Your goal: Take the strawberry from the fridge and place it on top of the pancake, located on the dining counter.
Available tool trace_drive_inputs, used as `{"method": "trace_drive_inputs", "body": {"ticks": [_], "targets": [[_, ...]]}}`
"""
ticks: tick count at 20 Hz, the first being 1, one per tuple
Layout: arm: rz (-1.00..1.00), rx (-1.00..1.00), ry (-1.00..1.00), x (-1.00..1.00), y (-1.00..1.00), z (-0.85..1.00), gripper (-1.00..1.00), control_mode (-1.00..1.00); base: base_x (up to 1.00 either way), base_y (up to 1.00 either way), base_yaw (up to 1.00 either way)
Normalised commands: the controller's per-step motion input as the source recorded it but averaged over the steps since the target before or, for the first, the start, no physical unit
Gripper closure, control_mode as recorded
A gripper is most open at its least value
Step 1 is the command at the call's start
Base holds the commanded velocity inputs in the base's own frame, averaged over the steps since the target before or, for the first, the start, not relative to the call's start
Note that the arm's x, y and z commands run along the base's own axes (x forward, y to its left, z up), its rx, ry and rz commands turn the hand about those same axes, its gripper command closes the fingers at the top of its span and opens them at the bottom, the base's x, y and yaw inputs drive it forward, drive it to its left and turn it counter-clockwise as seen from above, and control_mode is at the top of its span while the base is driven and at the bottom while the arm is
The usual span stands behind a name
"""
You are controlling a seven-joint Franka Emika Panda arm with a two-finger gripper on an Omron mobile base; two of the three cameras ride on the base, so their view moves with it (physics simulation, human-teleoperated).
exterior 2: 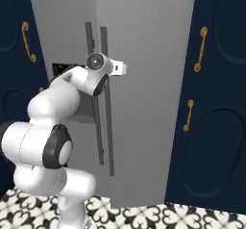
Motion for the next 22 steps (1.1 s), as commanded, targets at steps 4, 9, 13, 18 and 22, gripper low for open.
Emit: {"method": "trace_drive_inputs", "body": {"ticks": [4, 9, 13, 18, 22], "targets": [[-0.12, 0.05, 0.07, -1.00, -1.00, 0.00, 1.00, -1.00, 0.00, 0.00, 0.00], [-0.10, 0.08, 0.13, -0.91, -1.00, 0.00, 1.00, -1.00, 0.00, 0.00, 0.00], [-0.10, 0.07, 0.16, -0.87, -1.00, 0.00, -1.00, -1.00, 0.00, 0.00, 0.00], [-0.11, 0.07, 0.06, -1.00, -0.99, 0.03, -1.00, -1.00, 0.00, 0.00, 0.00], [0.00, -0.23, -0.02, -0.92, 0.52, 0.14, -1.00, -1.00, 0.00, 0.00, 0.00]]}}
